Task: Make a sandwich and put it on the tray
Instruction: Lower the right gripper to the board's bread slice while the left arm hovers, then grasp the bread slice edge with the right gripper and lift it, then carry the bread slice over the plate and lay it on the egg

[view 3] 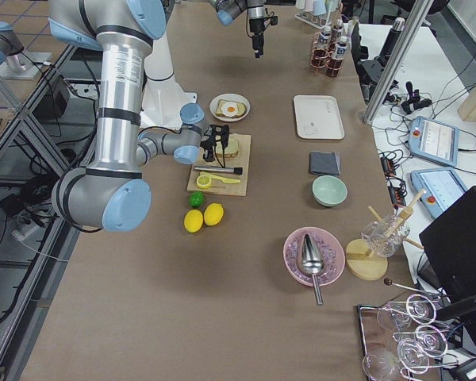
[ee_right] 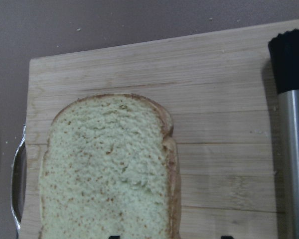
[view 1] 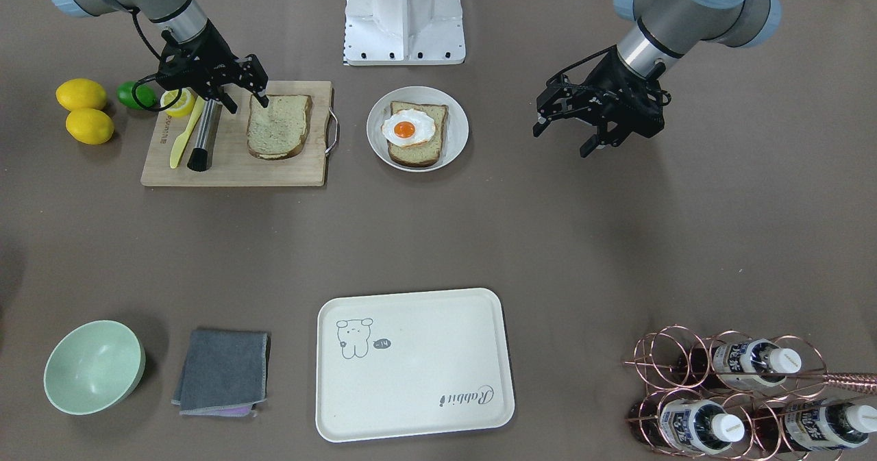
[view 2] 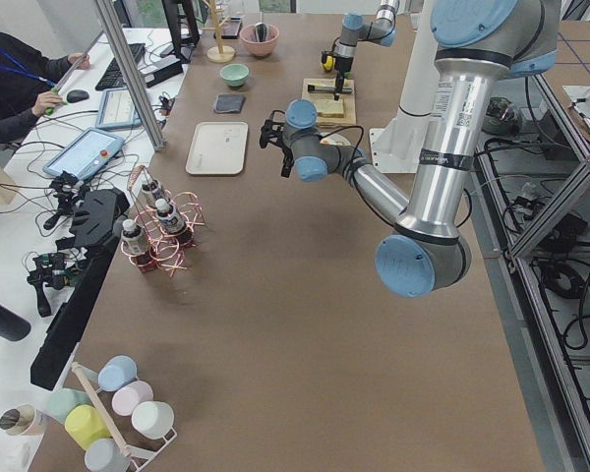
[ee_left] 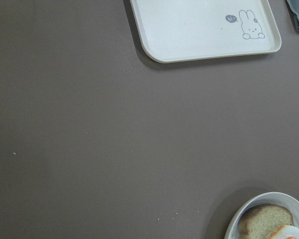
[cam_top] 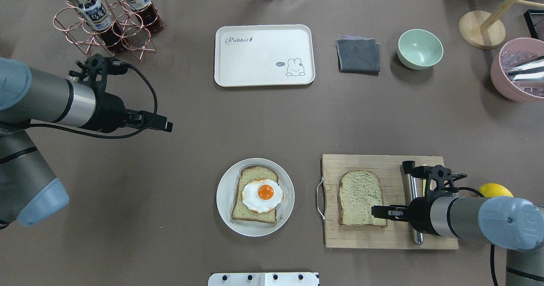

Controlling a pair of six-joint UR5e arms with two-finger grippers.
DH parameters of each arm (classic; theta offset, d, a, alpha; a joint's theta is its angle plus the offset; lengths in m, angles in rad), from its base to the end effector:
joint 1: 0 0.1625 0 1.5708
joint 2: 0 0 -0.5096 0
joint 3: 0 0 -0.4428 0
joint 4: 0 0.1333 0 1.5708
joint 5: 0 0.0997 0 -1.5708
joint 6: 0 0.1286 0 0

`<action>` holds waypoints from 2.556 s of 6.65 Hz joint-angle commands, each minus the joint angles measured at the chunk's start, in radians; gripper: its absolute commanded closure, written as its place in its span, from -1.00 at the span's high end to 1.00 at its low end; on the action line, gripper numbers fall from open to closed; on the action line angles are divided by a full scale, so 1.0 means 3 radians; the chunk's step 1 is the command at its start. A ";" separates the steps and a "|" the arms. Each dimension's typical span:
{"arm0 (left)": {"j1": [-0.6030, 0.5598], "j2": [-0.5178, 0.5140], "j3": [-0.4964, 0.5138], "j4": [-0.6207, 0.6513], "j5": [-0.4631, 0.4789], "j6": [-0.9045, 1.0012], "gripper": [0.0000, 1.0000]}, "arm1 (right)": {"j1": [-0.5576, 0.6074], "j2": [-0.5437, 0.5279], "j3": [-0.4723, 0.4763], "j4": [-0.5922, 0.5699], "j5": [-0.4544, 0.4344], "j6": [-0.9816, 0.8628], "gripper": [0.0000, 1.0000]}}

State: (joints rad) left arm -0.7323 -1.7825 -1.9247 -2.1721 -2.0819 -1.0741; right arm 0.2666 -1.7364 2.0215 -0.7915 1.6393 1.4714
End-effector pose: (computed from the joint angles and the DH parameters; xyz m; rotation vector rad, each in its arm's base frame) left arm 0.4164 -0.4690 0.3758 0.2875 1.1871 0.0925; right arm -0.4510 -0.2522 0.5156 0.1328 -1.0580 0.1146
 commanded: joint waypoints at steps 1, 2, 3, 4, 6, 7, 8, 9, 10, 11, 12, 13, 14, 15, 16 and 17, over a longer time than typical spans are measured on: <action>0.0002 0.0000 -0.0001 0.0000 0.0001 0.0001 0.96 | -0.0050 0.0000 -0.0004 0.0000 -0.0054 0.0055 0.36; 0.0002 0.0000 -0.0001 0.0000 0.0001 -0.0004 0.96 | -0.0101 0.0000 -0.0004 0.0000 -0.0120 0.0070 0.20; -0.0003 0.0000 0.0004 0.0000 0.0001 0.0001 0.96 | -0.0106 0.0005 0.0006 0.0000 -0.0126 0.0121 -0.20; -0.0003 -0.0005 0.0004 0.0000 0.0001 -0.0004 0.96 | -0.0172 0.0005 0.0001 0.0000 -0.0237 0.0162 -0.34; -0.0003 -0.0005 0.0004 0.0000 0.0001 0.0001 0.96 | -0.0183 0.0025 0.0032 0.0000 -0.0264 0.0162 -1.00; -0.0003 -0.0005 0.0004 0.0000 0.0001 -0.0004 0.96 | -0.0158 0.0020 0.0108 0.0000 -0.0244 0.0162 -1.00; -0.0003 -0.0005 0.0004 0.0000 0.0001 -0.0004 0.96 | -0.0076 0.0005 0.0225 -0.0005 -0.0168 0.0162 -1.00; -0.0003 -0.0005 0.0009 0.0000 -0.0004 -0.0004 0.96 | 0.0107 0.0010 0.0256 0.0000 0.0020 0.0162 -1.00; -0.0003 -0.0005 0.0009 0.0000 -0.0004 -0.0004 0.96 | 0.0276 0.0035 0.0363 0.0000 0.0220 0.0162 -1.00; -0.0003 -0.0005 0.0014 0.0000 -0.0009 -0.0004 0.96 | 0.0318 0.0071 0.0425 0.0000 0.0257 0.0162 -1.00; -0.0003 -0.0005 0.0019 0.0000 -0.0014 -0.0004 0.96 | 0.0313 0.0238 0.0410 -0.0010 0.0242 0.0178 -1.00; -0.0008 -0.0005 0.0019 0.0000 -0.0014 -0.0004 0.96 | 0.0308 0.0529 0.0304 -0.0081 0.0232 0.0279 -1.00; -0.0019 0.0000 0.0019 0.0000 -0.0014 -0.0009 0.96 | 0.0247 0.0800 0.0217 -0.0254 0.0161 0.0321 -1.00; -0.0029 0.0005 0.0014 0.0000 -0.0019 -0.0014 0.96 | 0.0090 0.1066 0.0201 -0.0554 -0.0062 0.0366 -1.00; -0.0029 0.0020 0.0014 0.0000 -0.0019 -0.0014 0.96 | -0.0044 0.1387 0.0170 -0.0917 -0.0242 0.0499 -1.00; -0.0029 0.0010 0.0019 0.0000 -0.0019 -0.0080 0.97 | -0.0257 0.1593 0.0114 -0.1128 -0.0482 0.0540 -1.00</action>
State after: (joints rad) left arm -0.7404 -1.7787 -1.9200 -2.1721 -2.0876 -1.0844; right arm 0.2487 -1.3349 2.0711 -1.0496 1.5646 1.6132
